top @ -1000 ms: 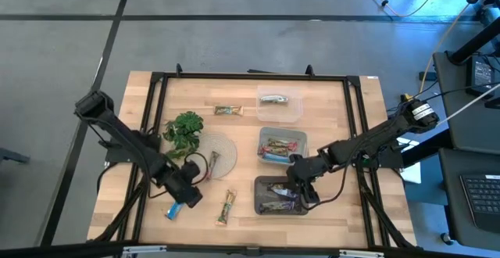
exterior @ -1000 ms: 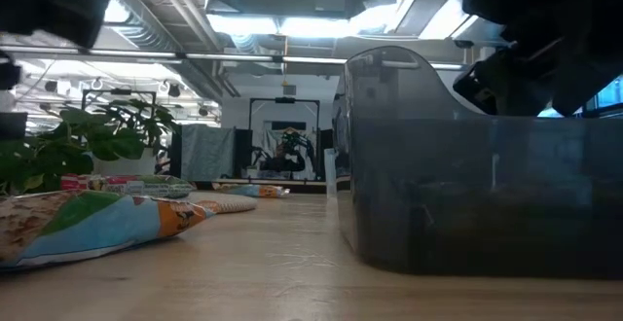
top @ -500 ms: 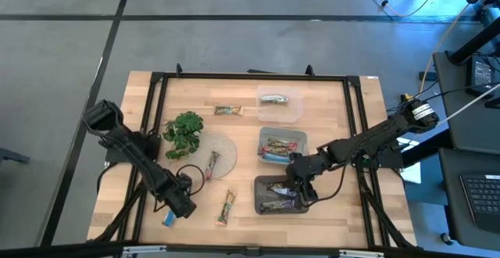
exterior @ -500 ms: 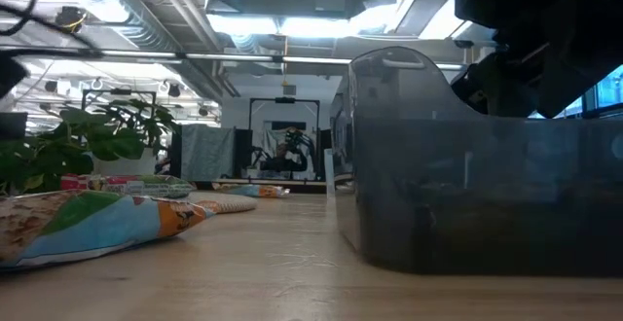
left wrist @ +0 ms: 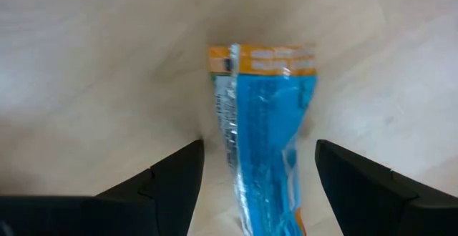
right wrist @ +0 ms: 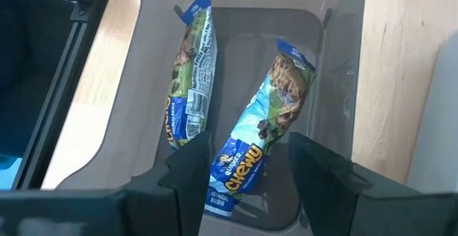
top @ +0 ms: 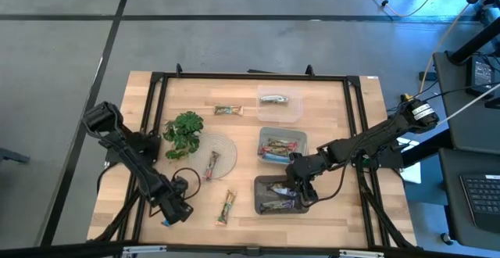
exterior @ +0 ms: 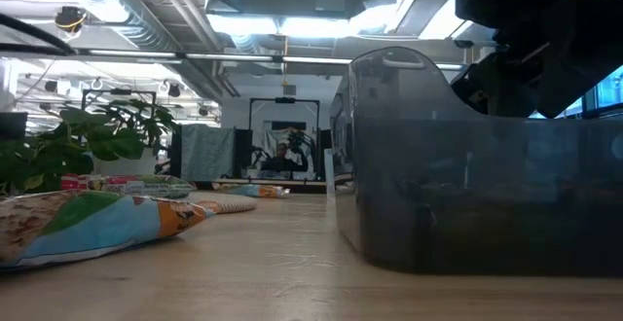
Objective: Pick and place Granola Bars by type
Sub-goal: Put the yellow granola bar into the transparent bin
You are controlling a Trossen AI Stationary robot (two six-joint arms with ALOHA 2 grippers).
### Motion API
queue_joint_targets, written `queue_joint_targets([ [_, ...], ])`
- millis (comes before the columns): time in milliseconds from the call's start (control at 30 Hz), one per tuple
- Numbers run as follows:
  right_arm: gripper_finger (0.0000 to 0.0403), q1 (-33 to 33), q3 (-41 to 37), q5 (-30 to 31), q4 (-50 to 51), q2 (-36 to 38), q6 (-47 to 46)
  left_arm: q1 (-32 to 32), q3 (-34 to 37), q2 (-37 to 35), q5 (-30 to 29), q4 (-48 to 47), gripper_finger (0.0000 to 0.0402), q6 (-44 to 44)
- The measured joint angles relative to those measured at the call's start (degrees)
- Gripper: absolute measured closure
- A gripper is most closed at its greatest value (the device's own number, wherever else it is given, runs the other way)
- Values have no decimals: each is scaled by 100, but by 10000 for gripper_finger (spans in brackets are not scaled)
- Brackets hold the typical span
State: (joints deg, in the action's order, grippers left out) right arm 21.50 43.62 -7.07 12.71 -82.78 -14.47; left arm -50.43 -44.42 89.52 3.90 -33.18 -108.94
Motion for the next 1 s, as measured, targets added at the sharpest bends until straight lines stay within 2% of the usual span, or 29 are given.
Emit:
queue_joint_targets([
  [233, 214, 0, 0, 0, 2, 0, 30, -16, 0, 0, 131, 37, 146, 108],
  [367, 214, 2, -1, 0, 2, 0, 147, -16, 0, 0, 168, 19, 164, 85],
  [833, 214, 2, -2, -157, 4, 0, 130, 59, 0, 0, 109, 29, 318, 218],
  [1000, 214, 2, -1, -157, 2, 0, 128, 240, 0, -7, 92, 81, 357, 559],
])
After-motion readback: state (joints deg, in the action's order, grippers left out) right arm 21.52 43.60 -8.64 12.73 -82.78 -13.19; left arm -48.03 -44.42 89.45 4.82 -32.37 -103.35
